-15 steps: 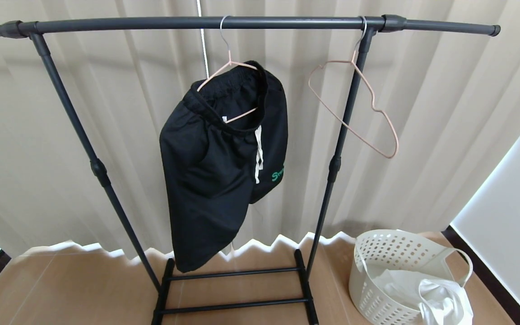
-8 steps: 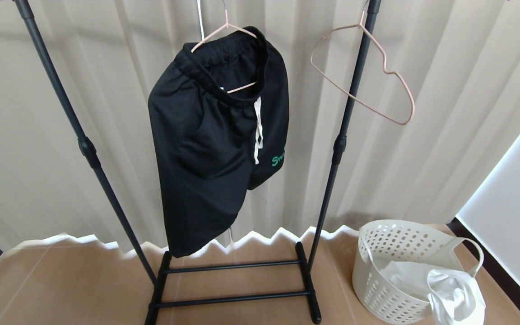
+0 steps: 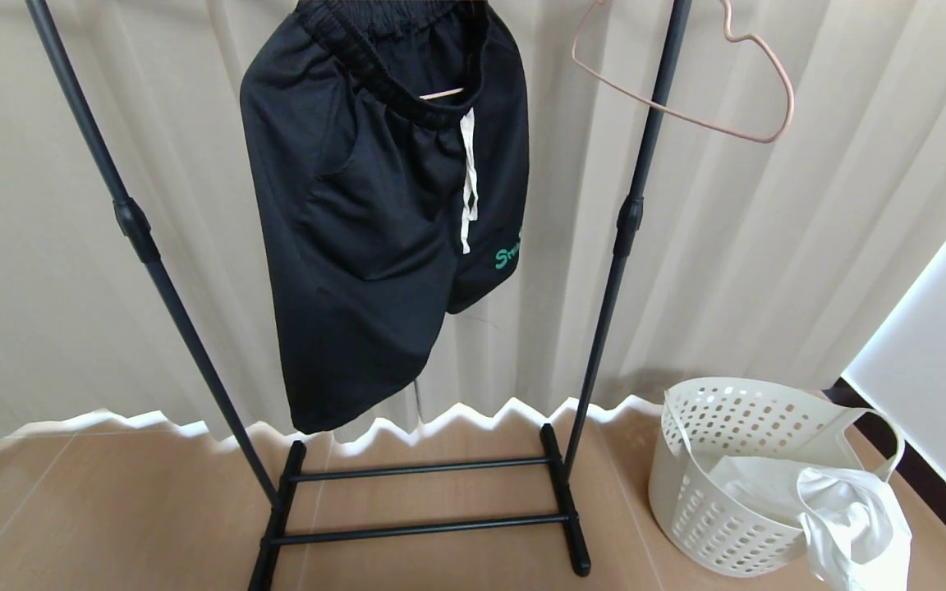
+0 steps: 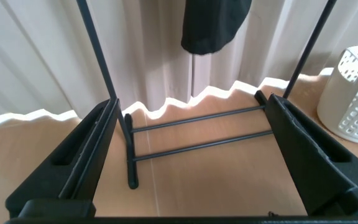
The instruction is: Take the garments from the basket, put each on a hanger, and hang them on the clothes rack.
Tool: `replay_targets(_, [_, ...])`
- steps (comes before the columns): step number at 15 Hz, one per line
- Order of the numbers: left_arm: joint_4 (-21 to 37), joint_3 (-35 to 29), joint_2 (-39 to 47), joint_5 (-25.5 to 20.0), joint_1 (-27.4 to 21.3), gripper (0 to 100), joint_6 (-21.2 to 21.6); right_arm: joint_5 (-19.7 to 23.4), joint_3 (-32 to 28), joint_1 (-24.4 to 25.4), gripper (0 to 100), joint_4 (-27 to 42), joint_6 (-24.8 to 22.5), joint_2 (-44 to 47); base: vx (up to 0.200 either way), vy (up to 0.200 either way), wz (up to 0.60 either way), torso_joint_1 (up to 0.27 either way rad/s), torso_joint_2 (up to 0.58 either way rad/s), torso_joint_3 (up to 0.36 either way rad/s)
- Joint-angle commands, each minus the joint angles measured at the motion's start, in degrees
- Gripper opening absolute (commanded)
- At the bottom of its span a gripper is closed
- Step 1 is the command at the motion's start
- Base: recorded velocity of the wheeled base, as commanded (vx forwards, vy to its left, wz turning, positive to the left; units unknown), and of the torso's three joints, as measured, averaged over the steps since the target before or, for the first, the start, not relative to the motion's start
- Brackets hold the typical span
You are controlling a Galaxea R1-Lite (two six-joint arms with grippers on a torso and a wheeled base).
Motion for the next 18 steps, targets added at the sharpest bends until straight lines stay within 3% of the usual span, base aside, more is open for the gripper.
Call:
replay_targets(1, [0.04, 0.00, 0.05, -0.02, 0.01, 100, 0.00, 0.00, 0.00, -0.02, 100, -0.02, -0.07, 0.06, 0.000, 0.000, 0.00, -0.002, 0.21, 0.193])
replay_targets(12, [0.04, 0.00, 0.05, -0.02, 0.01, 100, 0.00, 0.00, 0.00, -0.02, 100, -0.02, -0.07, 0.06, 0.000, 0.000, 0.00, 0.007, 0.07, 0.082])
replay_targets(16, [0.04, 0.00, 0.05, 0.07, 0.01, 100, 0.00, 0.00, 0.00, -0.02, 100, -0.02, -0.07, 0.06, 0.000, 0.000, -0.60, 0.002, 0.00, 0.007])
replay_targets(18, [0.04, 0.00, 0.05, -0.02, 0.01, 100, 0.00, 0.00, 0.00, -0.02, 100, -0.02, -0.07, 0.06, 0.000, 0.000, 0.00, 0.000, 0.00, 0.000])
